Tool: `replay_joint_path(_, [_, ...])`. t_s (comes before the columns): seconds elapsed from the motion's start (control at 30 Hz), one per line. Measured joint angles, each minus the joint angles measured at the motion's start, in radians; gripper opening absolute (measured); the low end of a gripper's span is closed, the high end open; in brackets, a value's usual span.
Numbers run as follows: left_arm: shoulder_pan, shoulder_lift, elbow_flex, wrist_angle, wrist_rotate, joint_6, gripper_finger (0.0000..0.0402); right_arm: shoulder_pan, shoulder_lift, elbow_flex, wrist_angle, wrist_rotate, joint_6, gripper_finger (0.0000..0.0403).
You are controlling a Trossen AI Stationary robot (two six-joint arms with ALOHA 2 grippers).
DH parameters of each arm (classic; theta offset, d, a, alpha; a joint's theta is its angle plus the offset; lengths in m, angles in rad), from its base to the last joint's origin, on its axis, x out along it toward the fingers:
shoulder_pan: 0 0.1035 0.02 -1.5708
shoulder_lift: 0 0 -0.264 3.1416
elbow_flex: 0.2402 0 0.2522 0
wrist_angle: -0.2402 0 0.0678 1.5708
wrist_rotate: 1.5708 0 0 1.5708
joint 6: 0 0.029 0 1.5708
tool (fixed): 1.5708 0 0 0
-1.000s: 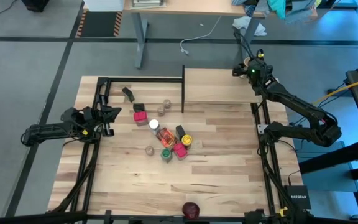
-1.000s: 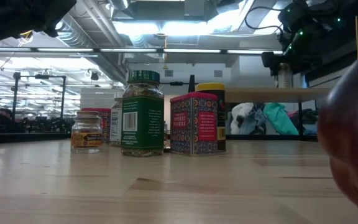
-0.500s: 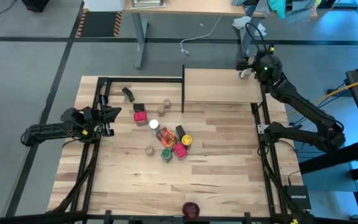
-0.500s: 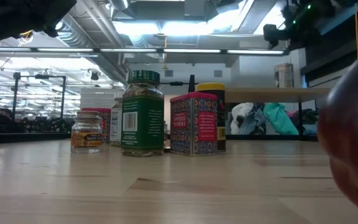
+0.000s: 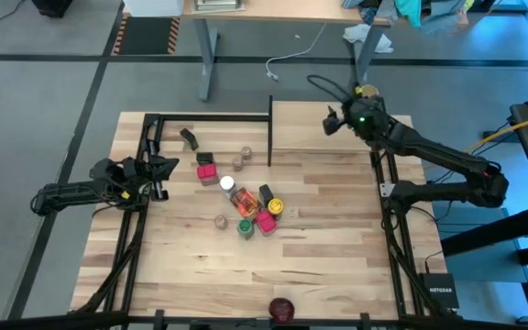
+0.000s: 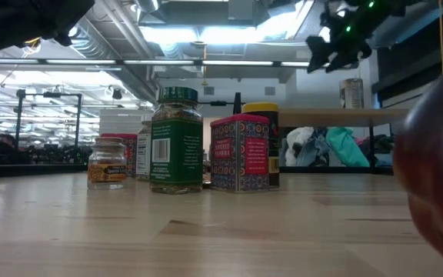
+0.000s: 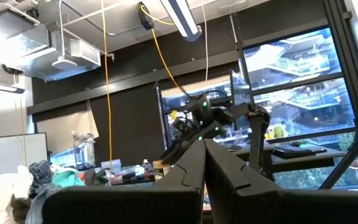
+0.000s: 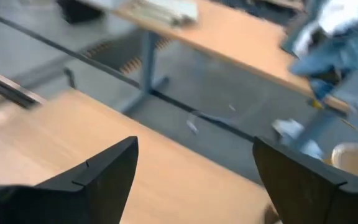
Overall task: Shelf spices
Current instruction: Put the brown seasoning bottle on the the shelf
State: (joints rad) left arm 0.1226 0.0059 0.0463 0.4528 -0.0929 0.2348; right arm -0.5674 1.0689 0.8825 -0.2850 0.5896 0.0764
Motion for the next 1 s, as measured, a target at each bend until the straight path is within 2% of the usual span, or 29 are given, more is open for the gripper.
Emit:
replay_joint_path(0.33, [0.000,0.000,0.000,0.001,0.000,0.014,0.0000,-0.002,0.146,-0.001,-0.031,0.190,0.053,0.0324])
replay_joint_path(0.67, [0.000,0.000,0.000,-0.001,0.000,0.005,0.0000,-0.008,0.160,-0.001,-0.096,0.338,0.050,0.0324])
replay_joint_path(1.0, [0.000,0.000,0.000,-0.001,0.000,0.000,0.0000,-0.062,0.160,-0.001,-0.179,0.345,0.072,0.0324])
